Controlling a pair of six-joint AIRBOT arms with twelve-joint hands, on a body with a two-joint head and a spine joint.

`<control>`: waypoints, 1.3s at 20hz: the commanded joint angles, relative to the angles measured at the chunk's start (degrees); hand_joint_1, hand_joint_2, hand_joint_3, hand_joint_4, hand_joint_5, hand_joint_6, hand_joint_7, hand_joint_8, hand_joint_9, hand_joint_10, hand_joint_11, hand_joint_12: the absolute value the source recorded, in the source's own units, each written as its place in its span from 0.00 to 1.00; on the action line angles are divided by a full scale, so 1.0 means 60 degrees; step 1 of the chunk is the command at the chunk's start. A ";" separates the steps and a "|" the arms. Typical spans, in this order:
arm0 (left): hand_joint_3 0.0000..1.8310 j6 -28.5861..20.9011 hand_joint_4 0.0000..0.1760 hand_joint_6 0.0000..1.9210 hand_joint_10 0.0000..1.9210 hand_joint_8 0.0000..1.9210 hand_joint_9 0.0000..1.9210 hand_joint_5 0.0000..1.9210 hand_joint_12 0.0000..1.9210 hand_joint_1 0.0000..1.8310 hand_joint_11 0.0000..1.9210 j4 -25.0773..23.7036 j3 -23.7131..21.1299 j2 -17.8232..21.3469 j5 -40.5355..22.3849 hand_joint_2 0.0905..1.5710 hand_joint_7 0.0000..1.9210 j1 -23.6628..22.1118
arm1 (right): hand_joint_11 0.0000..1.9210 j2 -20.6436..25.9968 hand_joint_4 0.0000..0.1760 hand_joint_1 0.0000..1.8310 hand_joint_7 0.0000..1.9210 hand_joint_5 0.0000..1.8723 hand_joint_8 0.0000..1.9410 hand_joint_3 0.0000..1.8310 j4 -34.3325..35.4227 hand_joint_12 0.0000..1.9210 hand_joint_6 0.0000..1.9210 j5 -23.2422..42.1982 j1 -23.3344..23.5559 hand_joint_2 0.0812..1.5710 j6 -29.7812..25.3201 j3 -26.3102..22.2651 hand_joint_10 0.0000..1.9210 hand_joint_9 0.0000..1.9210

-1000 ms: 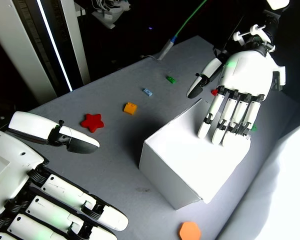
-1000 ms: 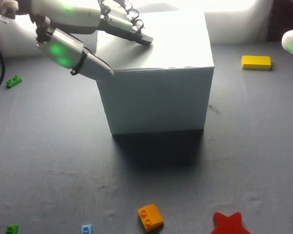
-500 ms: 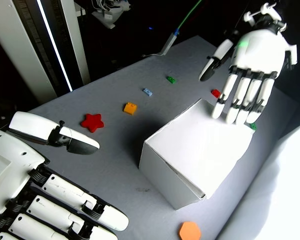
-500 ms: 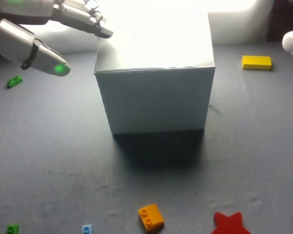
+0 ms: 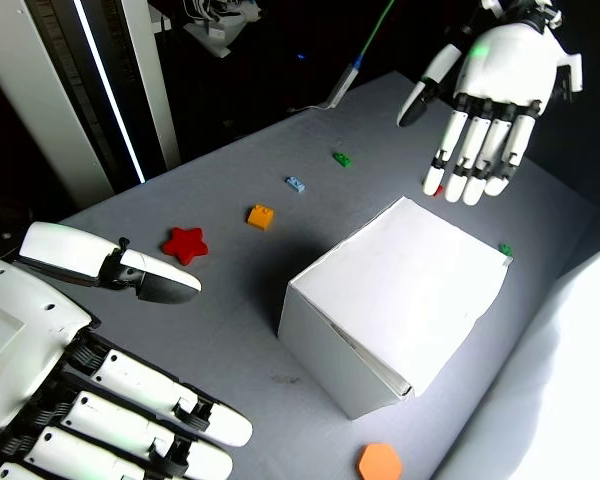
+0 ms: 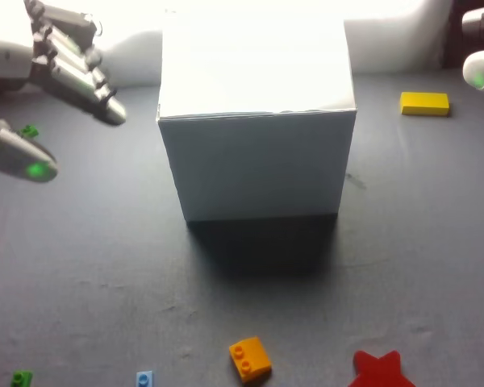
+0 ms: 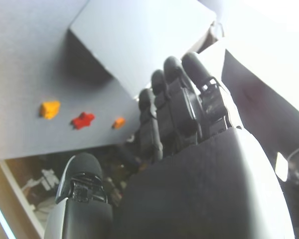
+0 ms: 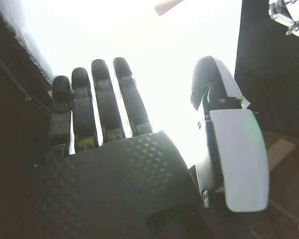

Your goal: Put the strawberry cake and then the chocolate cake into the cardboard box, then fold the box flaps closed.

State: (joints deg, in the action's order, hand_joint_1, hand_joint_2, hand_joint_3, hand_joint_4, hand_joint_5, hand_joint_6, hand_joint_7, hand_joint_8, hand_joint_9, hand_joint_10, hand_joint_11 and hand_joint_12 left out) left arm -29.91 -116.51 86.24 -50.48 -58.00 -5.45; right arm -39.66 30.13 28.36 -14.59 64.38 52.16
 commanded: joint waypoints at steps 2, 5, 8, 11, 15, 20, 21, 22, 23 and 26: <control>0.00 -0.0075 0.00 0.01 0.48 0.18 0.32 0.46 0.82 0.07 0.13 0.0689 -0.0221 0.0281 0.0126 0.78 0.46 0.0054 | 0.08 0.0105 0.00 0.09 0.44 0.36 0.32 0.00 -0.0127 0.98 0.35 0.1068 0.0056 0.74 -0.0051 0.0020 0.67 0.27; 0.00 -0.0182 0.00 0.05 0.69 0.56 0.33 0.52 0.90 0.13 0.15 0.0691 -0.0726 0.0594 0.0060 0.80 0.43 0.0249 | 0.27 0.0104 0.00 0.03 0.47 0.40 0.72 0.01 -0.0130 1.00 0.67 0.1067 0.0057 0.79 -0.0051 0.0018 0.93 0.39; 0.01 -0.0260 0.00 0.75 0.96 0.84 0.43 0.42 0.99 0.12 0.24 0.0867 -0.1377 0.0950 0.0027 0.86 0.49 0.0607 | 0.48 0.0108 0.00 0.04 0.61 0.53 0.95 0.02 -0.0132 1.00 0.83 0.1059 0.0057 0.90 -0.0039 0.0019 1.00 0.60; 0.01 -0.0377 0.00 0.97 1.00 0.95 0.53 0.46 1.00 0.17 0.39 0.0875 -0.1660 0.1171 -0.0170 0.93 0.54 0.0555 | 0.63 0.0108 0.00 0.01 0.65 0.59 0.99 0.03 -0.0132 1.00 0.92 0.1059 0.0057 0.98 -0.0038 0.0019 1.00 0.68; 0.01 -0.0468 0.00 0.96 1.00 0.96 0.55 0.46 1.00 0.22 0.41 0.0843 -0.1536 0.1410 -0.0380 0.96 0.55 0.0352 | 0.69 0.0108 0.00 0.06 0.69 0.60 1.00 0.09 -0.0165 1.00 0.95 0.1030 0.0057 1.00 -0.0030 0.0018 1.00 0.71; 0.00 -0.0873 0.00 0.95 1.00 0.97 0.53 0.45 1.00 0.25 0.39 0.0009 -0.1226 0.1427 -0.0722 0.96 0.53 -0.0903 | 0.68 0.0103 0.00 0.10 0.68 0.60 1.00 0.07 -0.0484 1.00 0.93 0.1032 0.0040 1.00 -0.0035 0.0012 1.00 0.71; 0.00 -0.0892 0.00 0.93 1.00 0.95 0.51 0.44 1.00 0.23 0.36 0.0010 -0.1227 0.1423 -0.0723 0.96 0.53 -0.1062 | 0.68 0.0089 0.00 0.11 0.68 0.59 1.00 0.05 -0.0789 1.00 0.92 0.1050 0.0019 1.00 -0.0035 0.0012 1.00 0.71; 0.00 -0.0925 0.00 0.93 1.00 0.95 0.50 0.43 1.00 0.22 0.36 0.0008 -0.1242 0.1423 -0.0723 0.97 0.52 -0.1110 | 0.68 0.0073 0.00 0.13 0.68 0.60 0.99 0.04 -0.0916 1.00 0.91 0.1071 -0.0023 1.00 -0.0036 0.0012 1.00 0.71; 0.00 -0.0962 0.00 0.93 1.00 0.95 0.50 0.43 1.00 0.22 0.36 0.0009 -0.1273 0.1423 -0.0731 0.97 0.52 -0.1133 | 0.68 0.0043 0.00 0.13 0.68 0.60 0.99 0.04 -0.1084 1.00 0.91 0.1083 -0.0082 1.00 -0.0036 0.0016 1.00 0.71; 0.00 -0.1029 0.00 0.95 1.00 0.96 0.50 0.43 1.00 0.21 0.36 0.0050 -0.1338 0.1427 -0.0748 0.96 0.52 -0.1184 | 0.66 -0.0110 0.00 0.14 0.66 0.59 1.00 0.03 -0.2543 1.00 0.94 0.1086 -0.0345 1.00 -0.0040 0.0019 1.00 0.69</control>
State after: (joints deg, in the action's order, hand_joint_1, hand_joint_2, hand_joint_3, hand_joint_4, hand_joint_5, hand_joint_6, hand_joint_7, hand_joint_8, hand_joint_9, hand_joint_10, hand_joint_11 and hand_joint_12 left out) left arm -36.07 -120.86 78.37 -42.59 -63.77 -11.75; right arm -41.08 14.09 28.67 -17.30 64.36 52.16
